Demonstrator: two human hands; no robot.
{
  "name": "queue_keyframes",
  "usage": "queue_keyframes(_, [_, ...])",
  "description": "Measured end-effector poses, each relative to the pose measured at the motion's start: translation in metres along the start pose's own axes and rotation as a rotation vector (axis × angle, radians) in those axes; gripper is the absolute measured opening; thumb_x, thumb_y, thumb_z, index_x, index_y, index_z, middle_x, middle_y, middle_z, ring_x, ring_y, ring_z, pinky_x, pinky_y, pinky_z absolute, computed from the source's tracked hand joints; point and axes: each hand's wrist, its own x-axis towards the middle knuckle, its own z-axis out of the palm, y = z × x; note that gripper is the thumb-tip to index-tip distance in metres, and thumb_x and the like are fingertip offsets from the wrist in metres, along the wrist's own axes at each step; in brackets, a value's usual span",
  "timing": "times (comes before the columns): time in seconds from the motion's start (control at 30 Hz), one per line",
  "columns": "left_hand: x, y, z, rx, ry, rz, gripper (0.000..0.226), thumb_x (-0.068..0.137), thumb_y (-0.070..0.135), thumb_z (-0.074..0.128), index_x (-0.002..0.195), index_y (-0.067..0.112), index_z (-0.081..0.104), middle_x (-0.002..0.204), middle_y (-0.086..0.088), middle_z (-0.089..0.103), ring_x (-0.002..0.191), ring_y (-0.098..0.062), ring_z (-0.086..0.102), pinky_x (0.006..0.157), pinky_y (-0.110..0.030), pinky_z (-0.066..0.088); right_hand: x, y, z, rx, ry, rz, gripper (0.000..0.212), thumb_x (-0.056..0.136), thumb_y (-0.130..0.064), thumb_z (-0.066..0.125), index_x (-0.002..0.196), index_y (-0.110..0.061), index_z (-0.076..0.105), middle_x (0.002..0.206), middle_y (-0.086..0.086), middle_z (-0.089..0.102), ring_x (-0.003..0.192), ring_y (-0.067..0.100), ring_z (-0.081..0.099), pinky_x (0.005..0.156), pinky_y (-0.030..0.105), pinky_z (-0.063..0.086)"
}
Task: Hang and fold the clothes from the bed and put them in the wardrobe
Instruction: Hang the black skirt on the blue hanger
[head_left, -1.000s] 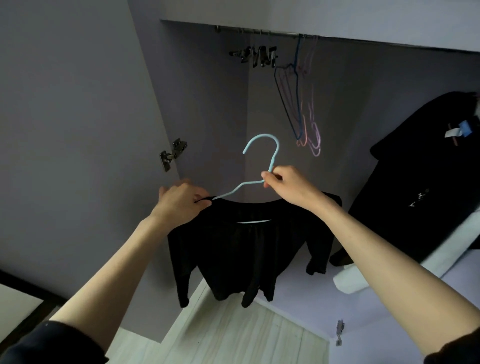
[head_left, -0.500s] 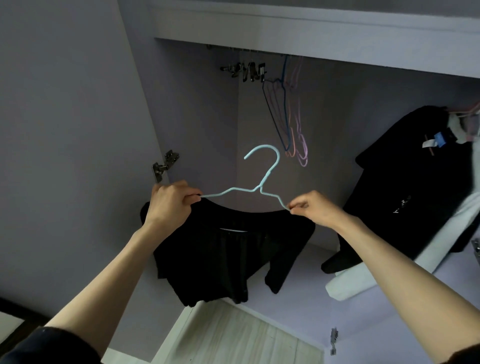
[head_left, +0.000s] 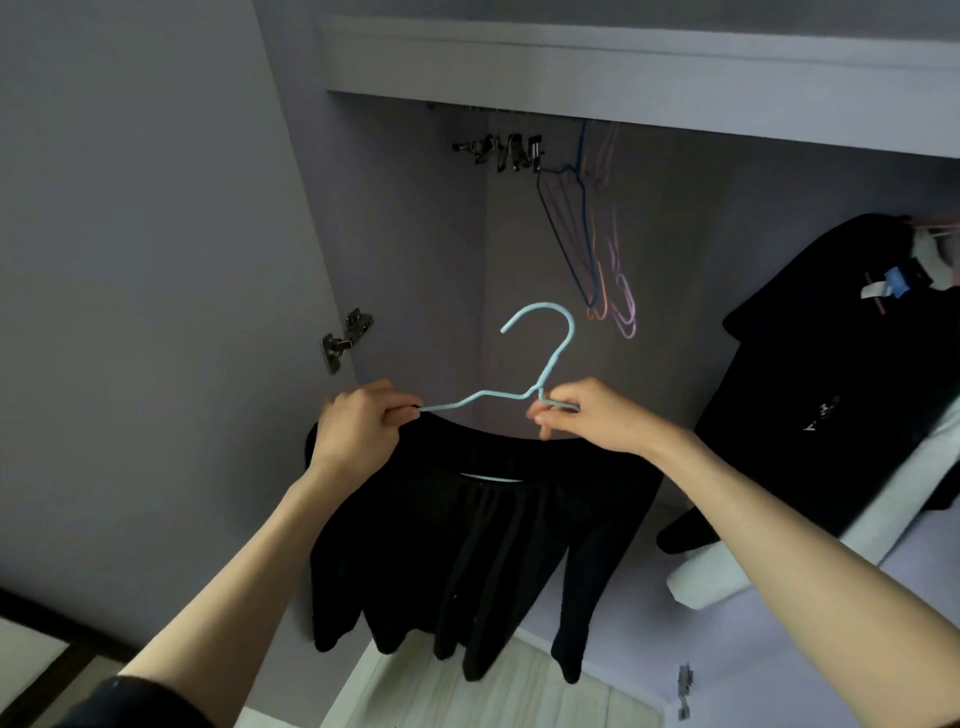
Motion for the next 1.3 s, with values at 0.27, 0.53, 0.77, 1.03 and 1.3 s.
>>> queue_keyframes(0.27, [-0.012, -0.001, 0.029, 0.118, -0.18, 0.105, 0.031, 0.094, 0.022, 0.053, 0.125, 0.023, 0.06, 0.117, -0.001, 0.059, 0.112, -0.024, 0.05, 0.093, -0.04, 0.04, -0.019, 0.008, -0.002, 0.038, 0.138, 0.132, 0.019, 0.086, -0.02, 0.068, 0.067, -0.016, 0.065, 0.054, -0.004, 0.053, 0.039, -0.003, 0.043, 0.047, 0.012, 0.037])
queue_keyframes(0.53, [-0.005, 0.034, 0.064, 0.191, -0.209, 0.395, 0.045, 0.097, 0.024, 0.048, 0.141, 0.022, 0.041, 0.139, 0.001, 0.044, 0.126, -0.023, 0.039, 0.098, -0.038, 0.035, -0.072, 0.055, -0.018, 0.049, 0.43, 0.355, 0.012, 0.079, -0.02, 0.074, 0.071, -0.016, 0.065, 0.06, -0.002, 0.066, 0.073, 0.011, 0.064, 0.077, 0.026, 0.045])
queue_keyframes(0.77, [0.017, 0.101, 0.072, 0.168, -0.088, 0.673, 0.041, 0.085, 0.004, 0.062, 0.126, 0.007, 0.057, 0.131, -0.019, 0.051, 0.126, -0.039, 0.045, 0.091, -0.049, 0.042, -0.105, 0.072, -0.051, 0.34, 0.473, 0.573, 0.013, 0.076, 0.0, 0.067, 0.079, -0.013, 0.068, 0.069, 0.001, 0.063, 0.053, 0.004, 0.04, 0.048, 0.016, 0.028])
queue_keyframes(1.03, [0.058, 0.175, 0.075, 0.213, 0.099, 0.878, 0.058, 0.09, 0.024, 0.053, 0.144, 0.013, 0.036, 0.152, -0.02, 0.024, 0.141, -0.041, 0.017, 0.111, -0.059, 0.02, -0.096, 0.099, -0.119, 0.725, 0.652, 0.546, 0.043, 0.084, 0.019, 0.034, 0.122, 0.007, 0.051, 0.113, 0.018, 0.064, 0.078, 0.018, 0.055, 0.051, 0.019, 0.034])
queue_keyframes(1.3, [0.111, 0.25, 0.074, 0.289, 0.444, 0.969, 0.077, 0.082, 0.005, 0.062, 0.146, 0.015, 0.022, 0.154, -0.018, 0.013, 0.141, -0.04, 0.006, 0.109, -0.064, 0.01, -0.078, 0.132, -0.174, 1.313, 0.597, 0.37, 0.018, 0.094, -0.001, 0.048, 0.091, -0.008, 0.064, 0.121, -0.002, 0.058, 0.074, 0.009, 0.054, 0.065, 0.021, 0.049])
